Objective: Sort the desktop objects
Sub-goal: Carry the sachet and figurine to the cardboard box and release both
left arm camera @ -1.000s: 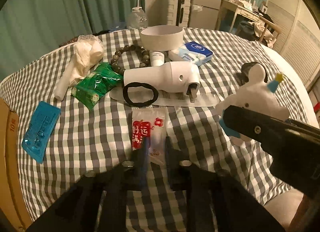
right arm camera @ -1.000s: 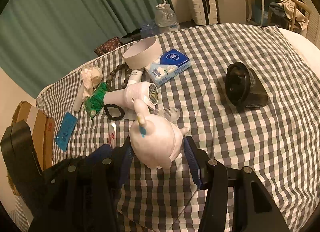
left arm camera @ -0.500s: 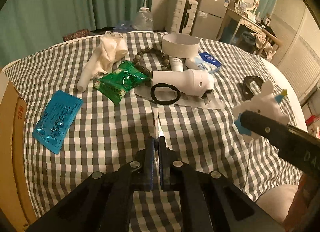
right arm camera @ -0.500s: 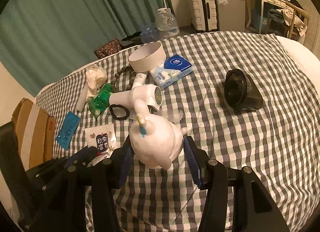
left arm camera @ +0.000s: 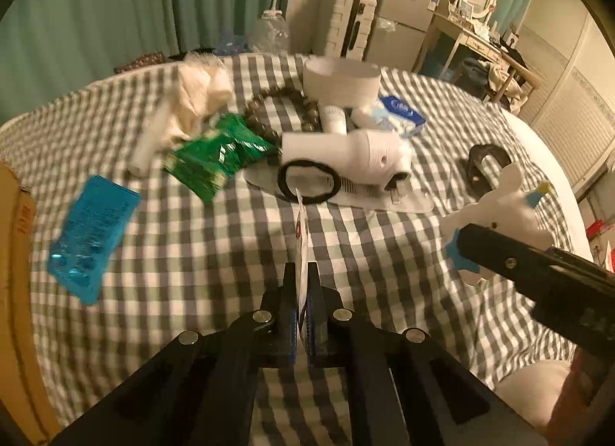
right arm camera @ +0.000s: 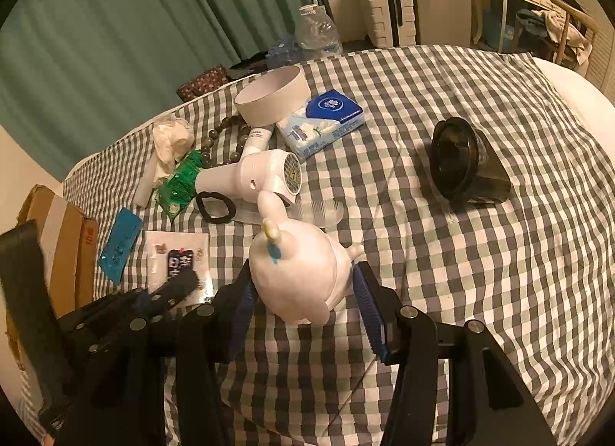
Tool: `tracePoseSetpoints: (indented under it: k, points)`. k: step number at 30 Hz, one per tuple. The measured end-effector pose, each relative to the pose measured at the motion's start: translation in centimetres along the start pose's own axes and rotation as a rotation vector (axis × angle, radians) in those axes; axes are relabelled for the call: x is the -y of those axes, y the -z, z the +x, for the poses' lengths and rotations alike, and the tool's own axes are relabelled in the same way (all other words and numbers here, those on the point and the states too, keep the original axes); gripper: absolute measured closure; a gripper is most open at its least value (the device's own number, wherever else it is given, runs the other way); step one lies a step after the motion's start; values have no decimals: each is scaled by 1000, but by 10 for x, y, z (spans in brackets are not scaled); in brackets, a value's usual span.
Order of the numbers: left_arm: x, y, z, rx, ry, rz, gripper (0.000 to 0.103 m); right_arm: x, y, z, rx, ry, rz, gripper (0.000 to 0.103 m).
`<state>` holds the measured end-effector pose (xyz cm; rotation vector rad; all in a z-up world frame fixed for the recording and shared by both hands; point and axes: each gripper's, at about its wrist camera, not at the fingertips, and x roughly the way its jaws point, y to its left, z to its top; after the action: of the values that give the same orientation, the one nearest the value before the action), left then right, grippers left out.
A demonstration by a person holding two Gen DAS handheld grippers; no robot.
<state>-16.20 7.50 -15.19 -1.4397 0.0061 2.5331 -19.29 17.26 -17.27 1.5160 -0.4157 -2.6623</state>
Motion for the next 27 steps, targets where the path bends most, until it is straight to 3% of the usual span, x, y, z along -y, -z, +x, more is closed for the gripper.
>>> tracePoseSetpoints:
  k: [5,14,20,27]
  points:
    - [-3,-12,-51,57,-62,31,100,-21,3,-27,50,21,-63,53]
    - [-32,-30,-177,261,-118,26,100,-89,14,-114,162,-76,-158,53]
    - [-94,-22,-255,355,-194,-39,100,-169,22,-164,212,-180,-277,53]
    - [-191,8,-283,337,-279,-168,100,-278,38,-170,186,-302,-432,54]
